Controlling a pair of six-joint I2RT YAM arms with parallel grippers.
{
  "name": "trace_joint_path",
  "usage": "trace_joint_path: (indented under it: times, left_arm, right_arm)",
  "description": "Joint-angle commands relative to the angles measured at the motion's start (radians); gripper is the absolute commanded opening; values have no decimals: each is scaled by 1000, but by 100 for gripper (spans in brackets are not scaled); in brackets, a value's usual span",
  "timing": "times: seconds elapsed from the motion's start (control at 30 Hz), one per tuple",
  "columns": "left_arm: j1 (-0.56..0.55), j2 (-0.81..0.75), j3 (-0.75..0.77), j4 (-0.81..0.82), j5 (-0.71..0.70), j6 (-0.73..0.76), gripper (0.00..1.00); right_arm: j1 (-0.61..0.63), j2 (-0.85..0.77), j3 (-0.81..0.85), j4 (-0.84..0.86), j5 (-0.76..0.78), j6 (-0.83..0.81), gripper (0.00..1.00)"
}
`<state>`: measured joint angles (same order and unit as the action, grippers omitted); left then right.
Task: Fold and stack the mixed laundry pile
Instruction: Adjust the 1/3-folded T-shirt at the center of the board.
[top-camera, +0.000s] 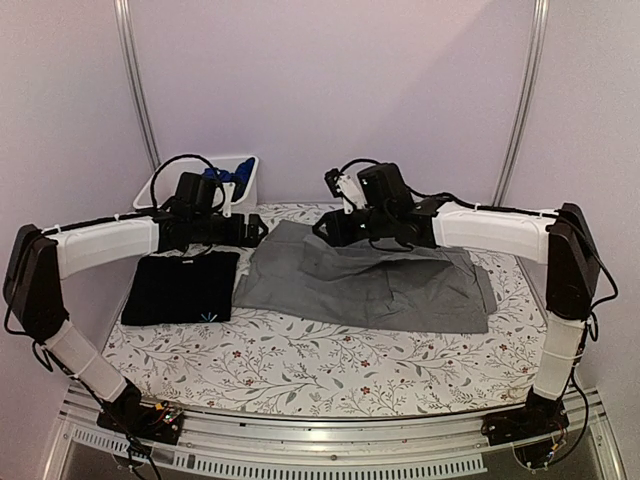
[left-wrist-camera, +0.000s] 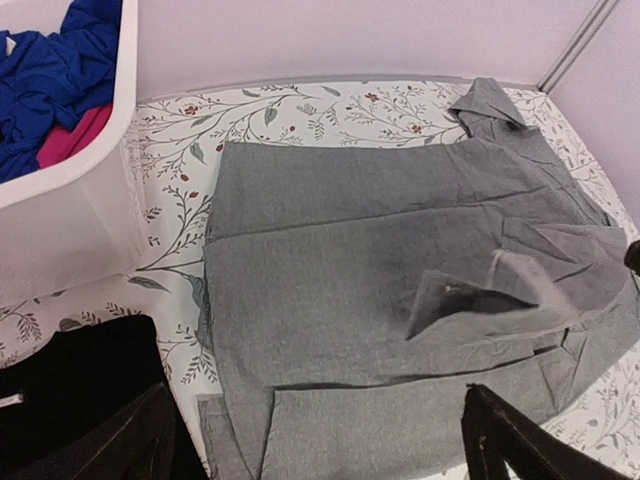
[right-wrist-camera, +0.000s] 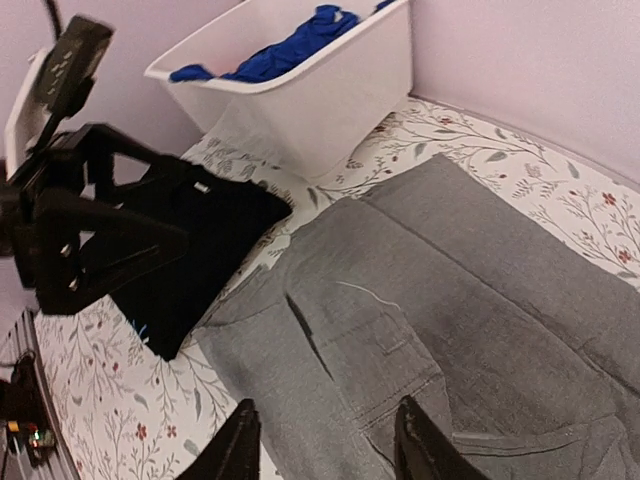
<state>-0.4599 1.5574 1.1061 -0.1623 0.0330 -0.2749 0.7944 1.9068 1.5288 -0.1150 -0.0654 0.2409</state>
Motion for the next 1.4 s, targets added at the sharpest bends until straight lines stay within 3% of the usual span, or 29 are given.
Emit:
trace_joint_path:
  times: [0.0,0.1,0.2,0.3,0.53,0.93,1.37]
  left_arm:
    - [33,-39,-63,54,89,-22,100]
    - [34,-56,-101,84,183,-2,100]
    - [35,-48,-120,96,277,13,100]
    - [32,-7,-107,102,367,-20,99]
    - [-16,152,-56,144,516,-244,83]
    - [-85,317,-112,273,618,-501,60]
    - [-109,420,-128,334,639,-583,50]
  right_arm:
    - [23,-8,14,-66,-254,-103,59]
    - [20,-78,-25,-123,-397,-191,65]
    - [-45,-166,-93,-164,-404,-203,71]
    - [-174,-196,-127,-228,-443,-154,70]
    - [-341,-133,-135,-424,-353,-165,62]
    - [-460,-236,-337,-463,-279,-125,62]
    - [-505,-331,-441,-457,-251,-82,63]
